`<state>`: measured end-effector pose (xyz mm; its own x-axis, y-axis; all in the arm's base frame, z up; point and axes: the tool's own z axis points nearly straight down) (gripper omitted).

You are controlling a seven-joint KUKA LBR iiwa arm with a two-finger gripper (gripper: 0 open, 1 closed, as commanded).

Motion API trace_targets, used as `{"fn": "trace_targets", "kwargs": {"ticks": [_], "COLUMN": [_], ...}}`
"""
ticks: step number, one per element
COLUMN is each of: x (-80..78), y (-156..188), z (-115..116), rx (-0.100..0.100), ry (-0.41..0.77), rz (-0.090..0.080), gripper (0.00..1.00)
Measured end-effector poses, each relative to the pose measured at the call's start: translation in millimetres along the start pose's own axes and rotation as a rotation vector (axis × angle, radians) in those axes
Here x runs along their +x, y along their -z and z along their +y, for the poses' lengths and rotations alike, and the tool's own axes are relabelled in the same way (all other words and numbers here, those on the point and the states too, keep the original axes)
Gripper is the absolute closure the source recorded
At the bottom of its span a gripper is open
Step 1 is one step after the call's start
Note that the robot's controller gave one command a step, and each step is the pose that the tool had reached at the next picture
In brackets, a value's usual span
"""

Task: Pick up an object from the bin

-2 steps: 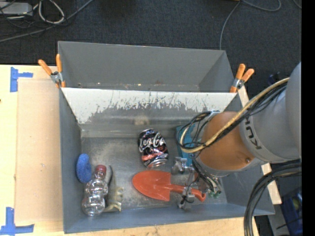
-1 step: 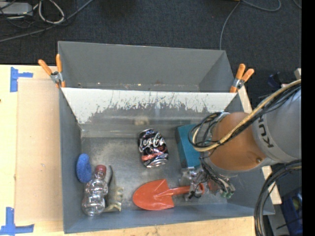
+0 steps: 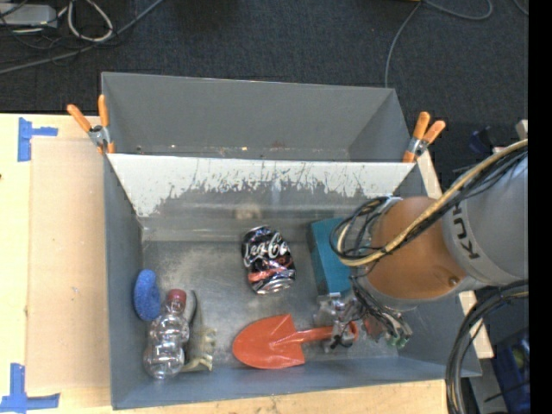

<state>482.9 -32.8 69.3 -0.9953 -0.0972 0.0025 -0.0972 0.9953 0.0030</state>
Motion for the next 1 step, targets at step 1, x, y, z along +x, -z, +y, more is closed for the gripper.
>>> {"fn": "trace_targets", "kwargs": {"ticks": [1], "x": [1.2], "y": [28.4], "z": [0.5], "rx": [-0.001], "ry": [0.002], "rz": [0.004], "gripper": [1.00]}}
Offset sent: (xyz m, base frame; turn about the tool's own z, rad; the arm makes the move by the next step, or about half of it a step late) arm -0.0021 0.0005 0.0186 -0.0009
